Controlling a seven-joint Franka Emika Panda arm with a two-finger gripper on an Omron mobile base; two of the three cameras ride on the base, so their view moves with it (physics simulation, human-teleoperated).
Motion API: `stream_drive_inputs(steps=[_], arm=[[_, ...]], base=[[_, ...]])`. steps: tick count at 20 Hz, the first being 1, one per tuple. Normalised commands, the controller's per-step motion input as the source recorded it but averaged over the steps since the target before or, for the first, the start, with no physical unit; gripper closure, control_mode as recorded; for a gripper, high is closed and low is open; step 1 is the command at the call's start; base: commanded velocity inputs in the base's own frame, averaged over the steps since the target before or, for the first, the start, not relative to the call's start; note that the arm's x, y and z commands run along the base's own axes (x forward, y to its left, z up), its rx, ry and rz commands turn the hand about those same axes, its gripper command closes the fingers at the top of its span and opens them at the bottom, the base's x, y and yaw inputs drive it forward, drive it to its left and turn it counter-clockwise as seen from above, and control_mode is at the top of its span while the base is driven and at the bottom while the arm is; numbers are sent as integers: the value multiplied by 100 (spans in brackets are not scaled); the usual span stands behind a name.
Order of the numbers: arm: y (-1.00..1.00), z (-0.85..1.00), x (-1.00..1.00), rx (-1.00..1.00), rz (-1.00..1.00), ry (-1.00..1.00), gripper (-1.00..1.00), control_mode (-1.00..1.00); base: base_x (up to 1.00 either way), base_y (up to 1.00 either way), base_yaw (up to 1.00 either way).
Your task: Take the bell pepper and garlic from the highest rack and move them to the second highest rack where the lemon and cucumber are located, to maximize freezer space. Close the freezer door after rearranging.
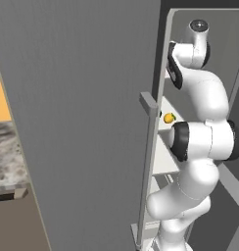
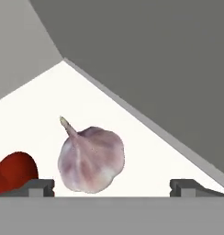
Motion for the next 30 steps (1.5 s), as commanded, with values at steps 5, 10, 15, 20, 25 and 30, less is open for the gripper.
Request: stream_drive_inputs(steps=[5, 10, 15, 20, 25, 30], arm=[[0, -22, 1, 5, -21, 0, -100, -100], [-5, -2, 47, 20, -7, 0, -100, -100], [-10, -8, 29, 26, 0, 1, -100, -100], [14, -56, 0, 8, -5, 10, 100, -100], [36, -63, -1, 0, -8, 12, 100, -100], [28, -36, 0, 0, -6, 4, 100, -100]], base=[[0, 0, 0], [0, 0, 0], [0, 0, 0], [0, 0, 0], [0, 0, 0], [0, 0, 0]])
